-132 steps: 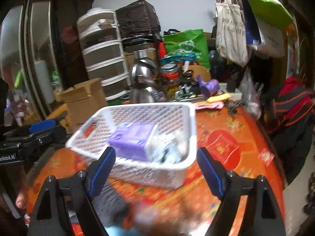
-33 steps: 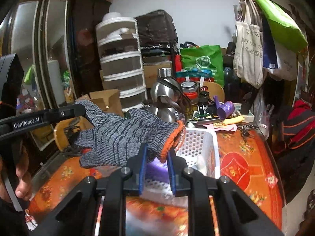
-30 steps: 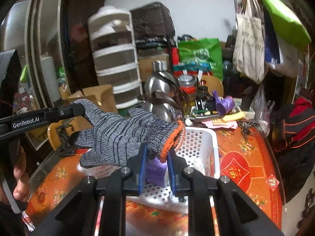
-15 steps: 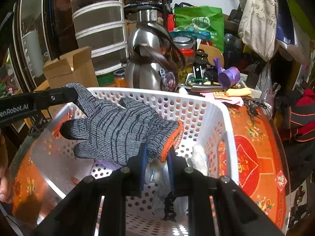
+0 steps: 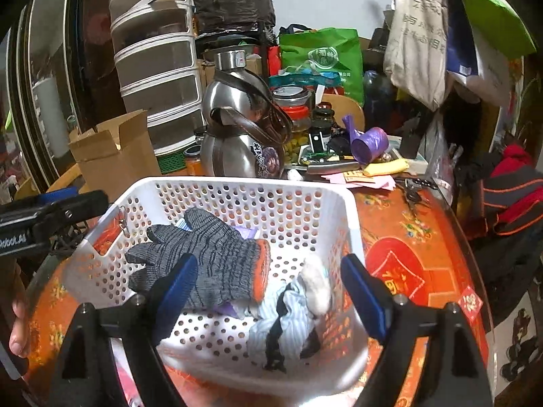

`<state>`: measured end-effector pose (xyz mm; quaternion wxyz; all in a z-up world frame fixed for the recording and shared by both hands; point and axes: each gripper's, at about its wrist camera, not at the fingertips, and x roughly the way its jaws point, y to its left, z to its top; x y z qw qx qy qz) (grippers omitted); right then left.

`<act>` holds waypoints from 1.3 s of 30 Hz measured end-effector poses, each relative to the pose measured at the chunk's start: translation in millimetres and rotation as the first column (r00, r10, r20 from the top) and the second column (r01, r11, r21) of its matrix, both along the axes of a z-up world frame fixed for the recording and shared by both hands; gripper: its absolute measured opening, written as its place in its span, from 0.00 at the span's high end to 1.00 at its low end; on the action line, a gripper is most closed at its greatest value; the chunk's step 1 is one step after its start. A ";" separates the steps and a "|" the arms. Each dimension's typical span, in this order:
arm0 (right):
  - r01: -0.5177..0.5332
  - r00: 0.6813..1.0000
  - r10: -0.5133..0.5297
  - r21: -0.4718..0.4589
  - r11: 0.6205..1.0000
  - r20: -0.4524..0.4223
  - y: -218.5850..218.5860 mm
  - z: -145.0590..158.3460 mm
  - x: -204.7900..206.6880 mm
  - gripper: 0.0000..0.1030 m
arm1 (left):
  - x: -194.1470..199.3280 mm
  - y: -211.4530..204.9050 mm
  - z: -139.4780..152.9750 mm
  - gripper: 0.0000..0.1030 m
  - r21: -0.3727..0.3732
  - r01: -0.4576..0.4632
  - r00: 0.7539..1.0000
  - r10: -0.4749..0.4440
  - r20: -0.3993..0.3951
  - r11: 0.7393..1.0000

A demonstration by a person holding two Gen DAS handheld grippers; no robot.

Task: Organize soft objects
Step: 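Carry the glove over the white basket and open the left tool, then move both tools back to the pink-and-white package on the table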

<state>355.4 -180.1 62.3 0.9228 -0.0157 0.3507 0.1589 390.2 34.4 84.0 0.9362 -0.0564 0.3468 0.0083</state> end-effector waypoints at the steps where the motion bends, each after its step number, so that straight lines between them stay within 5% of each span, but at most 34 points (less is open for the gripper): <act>1: 0.001 1.000 -0.001 0.005 1.000 0.003 -2.1 1.2 -1.7 0.17 | -6.5 -0.1 1.0 0.20 0.001 0.004 1.000 -0.004 0.005 1.000; 11: -0.001 1.000 0.001 0.051 0.999 0.004 -23.0 -10.2 -52.6 0.17 | -98.3 -0.9 -15.8 0.20 -0.007 0.020 1.000 -0.020 -0.011 1.000; 24: -0.002 0.999 0.010 0.143 0.990 -0.052 -66.4 -76.9 -211.6 0.17 | -244.1 -6.1 -99.5 0.20 -0.093 0.055 0.998 -0.056 -0.009 0.994; 30: -0.011 0.998 0.022 0.170 0.985 -0.065 -65.0 -104.0 -261.7 0.17 | -265.4 -22.0 -126.5 0.20 -0.077 0.084 0.995 -0.087 -0.038 0.994; 39: -0.035 0.997 0.044 0.145 0.989 -0.063 -50.3 -109.2 -264.6 0.17 | -262.1 -20.8 -132.6 0.20 -0.075 0.086 0.995 -0.089 -0.044 0.993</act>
